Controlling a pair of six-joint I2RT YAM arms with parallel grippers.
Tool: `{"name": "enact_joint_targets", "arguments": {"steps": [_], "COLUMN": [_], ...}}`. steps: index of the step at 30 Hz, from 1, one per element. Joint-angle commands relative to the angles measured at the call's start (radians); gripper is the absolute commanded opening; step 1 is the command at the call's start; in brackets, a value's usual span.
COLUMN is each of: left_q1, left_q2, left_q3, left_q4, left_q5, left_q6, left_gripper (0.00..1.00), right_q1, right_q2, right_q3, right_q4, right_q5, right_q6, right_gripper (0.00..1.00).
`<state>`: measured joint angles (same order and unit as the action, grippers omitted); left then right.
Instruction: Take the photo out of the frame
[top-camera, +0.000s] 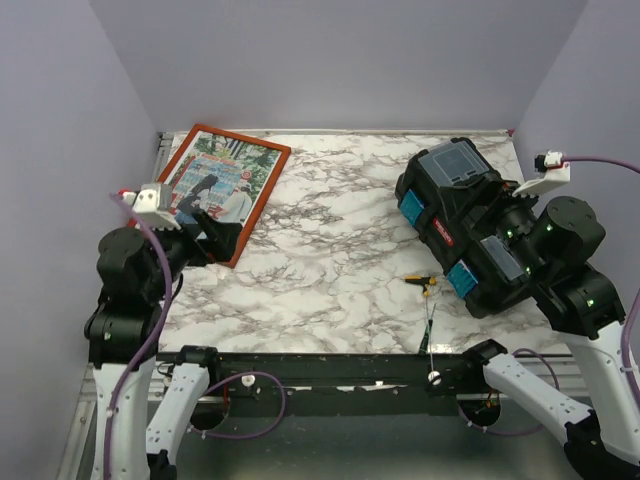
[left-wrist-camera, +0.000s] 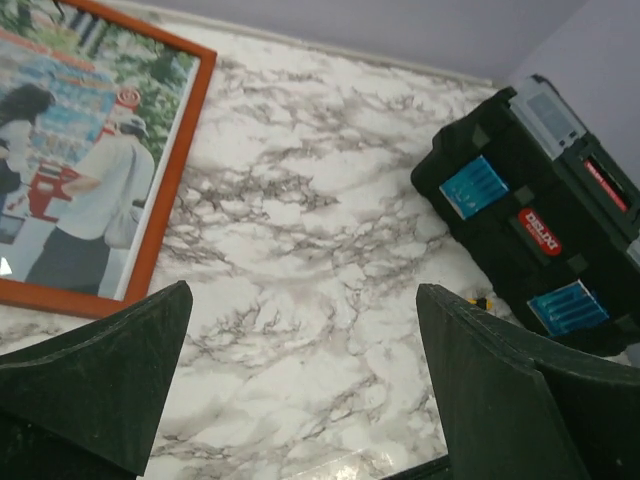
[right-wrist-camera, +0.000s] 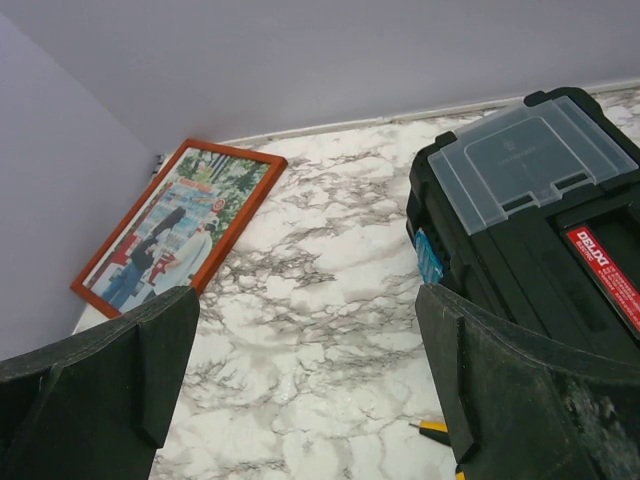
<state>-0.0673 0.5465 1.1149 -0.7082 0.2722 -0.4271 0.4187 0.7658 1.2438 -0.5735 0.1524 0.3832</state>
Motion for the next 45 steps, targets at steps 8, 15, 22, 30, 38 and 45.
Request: {"name": "enact_joint_targets", "arguments": {"steps": [8,15,22,30,38,45], "left_q1": [-0.144,-0.188,-0.186,-0.091,-0.065,-0.060], "left_q2": [0.278,0.448,0.627,0.901,1.200,1.322], "left_q3": [-0.061,-0.076,-0.087,0.092,0.314,0.336], "left_q4": [-0.031,-0.019,0.005,-0.014,-0.061,-0.080], "left_q5": [-0.006,-0.118,-0.240,-0.145,-0.174,-0.171], "left_q6": [0.026,0.080,0.119,0.130,0.161,0.170], "left_gripper": [0.98,0.98,0.99,0.99,0.95,0.83], "right_q1": [-0.004,-0.004,-0.004,-0.003,-0.003,0.000], "right_q2": [0.025,0.006,0.014,0.025,0.066,0.080], "right_q3": [-0.003,-0.066,-0.097,-0.140,-0.212,-0.247], "right_q4": [-0.031,0.001,-0.015,0.018,0.110,0.170], "right_q5": [0.019,-0.070,-0.110,-0.271,-0.491,-0.564], "right_q6": [0.006,0.043,0.025,0.025,0.120,0.165], "right_gripper": [1.00,1.00,1.00,1.00,1.00,1.00]}}
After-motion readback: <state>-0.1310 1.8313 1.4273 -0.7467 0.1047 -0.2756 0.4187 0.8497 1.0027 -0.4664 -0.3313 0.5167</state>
